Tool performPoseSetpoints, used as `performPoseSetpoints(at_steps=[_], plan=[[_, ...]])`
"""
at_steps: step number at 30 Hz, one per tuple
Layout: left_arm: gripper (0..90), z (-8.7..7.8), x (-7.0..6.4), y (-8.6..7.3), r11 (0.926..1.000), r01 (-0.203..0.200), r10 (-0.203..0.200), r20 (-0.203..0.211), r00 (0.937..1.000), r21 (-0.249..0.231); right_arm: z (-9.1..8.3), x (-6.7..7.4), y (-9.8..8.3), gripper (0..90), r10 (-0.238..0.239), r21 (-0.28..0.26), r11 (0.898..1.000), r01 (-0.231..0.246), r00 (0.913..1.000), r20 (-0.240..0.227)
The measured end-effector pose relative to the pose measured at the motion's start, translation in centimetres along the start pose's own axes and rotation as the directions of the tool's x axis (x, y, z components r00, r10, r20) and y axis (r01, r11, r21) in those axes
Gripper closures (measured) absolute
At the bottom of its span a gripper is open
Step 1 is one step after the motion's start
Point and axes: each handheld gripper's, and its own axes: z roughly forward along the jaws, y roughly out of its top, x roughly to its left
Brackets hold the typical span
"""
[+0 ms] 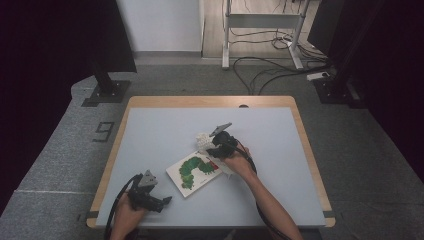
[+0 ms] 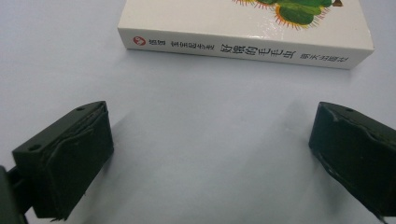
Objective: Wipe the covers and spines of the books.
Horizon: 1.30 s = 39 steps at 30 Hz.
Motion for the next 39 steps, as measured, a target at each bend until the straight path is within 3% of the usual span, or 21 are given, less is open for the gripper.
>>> performPoseSetpoints(at_steps=[9, 17, 32, 39], plan=[[0.0, 0.0, 0.0, 0.0, 1.0, 0.0, 0.0, 0.0, 1.0, 0.0, 0.4, -0.4, 0.4, 63.5, 0.004, 0.003, 1.0, -0.004, 1.0, 0.001], [0.0, 0.0, 0.0, 0.0, 1.0, 0.0, 0.0, -0.001, 1.0, 0.001, 0.5, 0.1, 0.6, 63.6, -0.01, 0.002, 1.0, 0.01, 0.9999, -0.007], [0.0, 0.0, 0.0, 0.0, 1.0, 0.005, -0.005, -0.001, 1.0, -0.004, 1.2, 3.2, 1.6, 63.5, -0.074, -0.004, 0.997, 0.074, 0.9954, -0.061], [0.0, 0.0, 0.0, 0.0, 1.0, 0.001, -0.001, -0.002, 1.0, 0.0, 1.7, 4.8, 2.1, 63.3, -0.109, -0.013, 0.994, 0.108, 0.9889, -0.101]])
